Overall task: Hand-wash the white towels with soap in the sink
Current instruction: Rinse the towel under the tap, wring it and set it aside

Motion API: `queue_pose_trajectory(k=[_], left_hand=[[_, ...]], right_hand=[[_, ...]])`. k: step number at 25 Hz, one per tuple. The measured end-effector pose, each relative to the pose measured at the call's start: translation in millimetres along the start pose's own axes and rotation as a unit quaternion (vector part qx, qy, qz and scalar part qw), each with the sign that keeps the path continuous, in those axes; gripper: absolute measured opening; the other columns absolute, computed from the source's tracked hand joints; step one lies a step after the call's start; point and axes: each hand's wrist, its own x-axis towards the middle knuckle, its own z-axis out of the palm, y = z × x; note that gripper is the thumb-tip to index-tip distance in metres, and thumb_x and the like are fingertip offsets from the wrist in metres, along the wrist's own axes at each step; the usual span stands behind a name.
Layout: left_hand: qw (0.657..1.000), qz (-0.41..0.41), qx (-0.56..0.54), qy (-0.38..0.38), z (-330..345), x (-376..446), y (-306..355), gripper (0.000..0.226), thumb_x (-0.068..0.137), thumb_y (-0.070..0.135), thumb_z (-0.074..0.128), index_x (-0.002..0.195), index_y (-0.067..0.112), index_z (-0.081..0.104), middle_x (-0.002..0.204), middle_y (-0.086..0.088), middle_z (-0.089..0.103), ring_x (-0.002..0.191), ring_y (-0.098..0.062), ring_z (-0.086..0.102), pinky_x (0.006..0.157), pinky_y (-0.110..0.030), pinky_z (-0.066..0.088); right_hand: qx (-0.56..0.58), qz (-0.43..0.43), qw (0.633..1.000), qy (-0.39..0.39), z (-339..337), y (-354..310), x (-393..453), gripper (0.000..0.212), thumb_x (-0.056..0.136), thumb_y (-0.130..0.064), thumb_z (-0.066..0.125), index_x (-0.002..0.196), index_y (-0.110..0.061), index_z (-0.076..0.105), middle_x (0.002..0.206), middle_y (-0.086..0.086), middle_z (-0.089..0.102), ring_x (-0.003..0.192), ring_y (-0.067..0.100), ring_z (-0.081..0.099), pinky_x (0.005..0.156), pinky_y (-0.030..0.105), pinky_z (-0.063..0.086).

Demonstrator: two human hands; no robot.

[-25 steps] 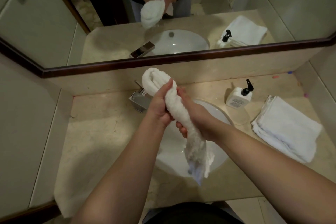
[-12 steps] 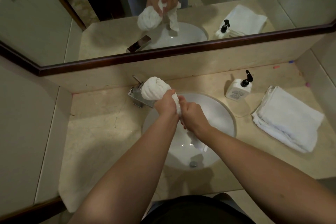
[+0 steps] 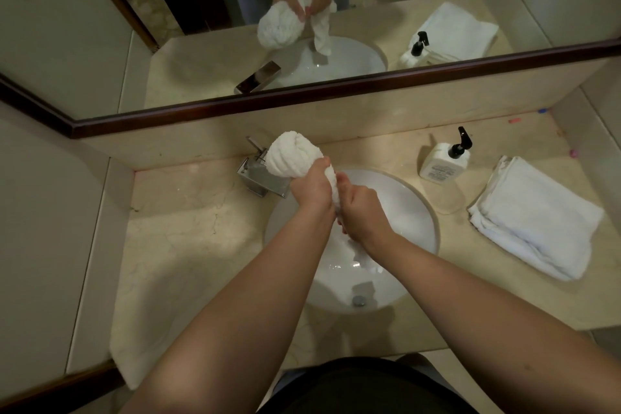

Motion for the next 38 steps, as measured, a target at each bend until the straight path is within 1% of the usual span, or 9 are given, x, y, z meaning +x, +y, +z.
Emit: queue_pose_trajectory(k=[7,12,17,20,22,24,29,35,38], left_hand=[[0.993,-0.031,-0.025,-0.110,-8,-8,13,0.054,0.081,0.028,0.081,0.125,0.005,0.059,0.112,-0.013,0.071,0.083,-0.022,0.072,0.080,-0.041,0.062],[0.978,-0.017,-0.061,-0.200,-23,-27,35,0.066,0.091,0.065,0.052,0.130,0.011,0.055,0.111,-0.013,0.068,0.102,-0.028,0.066,0.091,-0.044,0.056],[0.963,0.010,0.000,-0.268,-37,-56,43,0.064,0.091,0.073,0.038,0.130,0.024,0.052,0.111,-0.004,0.064,0.107,-0.021,0.062,0.100,-0.042,0.048],[0.954,0.055,0.076,-0.286,-43,-72,64,0.085,0.072,0.087,0.051,0.127,0.023,0.058,0.118,-0.003,0.068,0.109,-0.019,0.064,0.100,-0.041,0.048],[0.947,0.078,0.129,-0.283,-49,-73,73,0.101,0.054,0.096,0.056,0.126,0.025,0.065,0.119,-0.004,0.071,0.112,-0.023,0.066,0.104,-0.046,0.046],[0.940,0.102,0.154,-0.286,-55,-74,75,0.080,0.070,0.089,0.050,0.116,0.027,0.071,0.110,-0.003,0.075,0.107,-0.022,0.069,0.105,-0.046,0.046],[0.932,0.120,0.182,-0.291,-67,-76,81,0.108,0.036,0.099,0.061,0.111,0.024,0.074,0.110,-0.003,0.074,0.105,-0.024,0.069,0.099,-0.047,0.051],[0.940,0.169,0.164,-0.247,-56,-96,70,0.078,0.052,0.071,0.082,0.101,0.017,0.053,0.107,-0.005,0.067,0.098,-0.022,0.067,0.089,-0.040,0.057],[0.890,0.246,0.218,-0.315,-44,-110,62,0.050,0.084,0.052,0.072,0.080,0.003,0.066,0.077,-0.007,0.068,0.074,-0.015,0.063,0.074,-0.027,0.052]], right_hand=[[-0.106,-0.038,0.994,-0.014,-12,-11,-5,0.060,0.093,-0.072,0.023,0.063,-0.028,0.050,0.060,-0.002,0.059,0.062,0.020,0.059,0.064,0.038,0.046],[-0.090,-0.033,0.995,-0.025,-25,-10,-19,0.046,0.088,-0.070,0.043,0.093,-0.025,0.055,0.064,-0.003,0.064,0.056,0.010,0.059,0.054,0.026,0.041],[0.046,-0.025,0.998,0.046,-22,-40,-36,0.037,0.099,-0.047,0.047,0.069,-0.026,0.050,0.074,-0.011,0.052,0.067,0.000,0.050,0.064,0.019,0.036],[0.188,-0.017,0.977,0.103,-17,-57,-50,0.024,0.099,-0.048,0.047,0.093,-0.027,0.059,0.098,-0.008,0.062,0.094,0.009,0.061,0.082,0.023,0.048],[0.263,-0.021,0.961,0.080,-21,-76,-54,0.046,0.093,-0.059,0.049,0.108,-0.018,0.064,0.109,0.005,0.069,0.103,0.018,0.065,0.092,0.032,0.052],[0.265,-0.028,0.963,0.052,-27,-95,-57,0.065,0.084,-0.062,0.058,0.103,0.000,0.064,0.106,0.023,0.067,0.095,0.028,0.065,0.093,0.039,0.049],[0.356,0.012,0.930,0.092,-30,-112,-73,0.024,0.095,-0.026,0.058,0.093,-0.004,0.066,0.086,0.007,0.069,0.087,0.018,0.064,0.090,0.040,0.049],[0.388,0.014,0.898,0.206,-50,-114,-96,0.025,0.094,-0.024,0.056,0.104,-0.002,0.065,0.098,0.008,0.074,0.096,0.019,0.070,0.088,0.036,0.050],[0.394,0.003,0.887,0.241,-71,-104,-112,0.013,0.096,-0.018,0.057,0.101,-0.009,0.064,0.087,-0.001,0.074,0.086,0.011,0.070,0.084,0.030,0.052]])
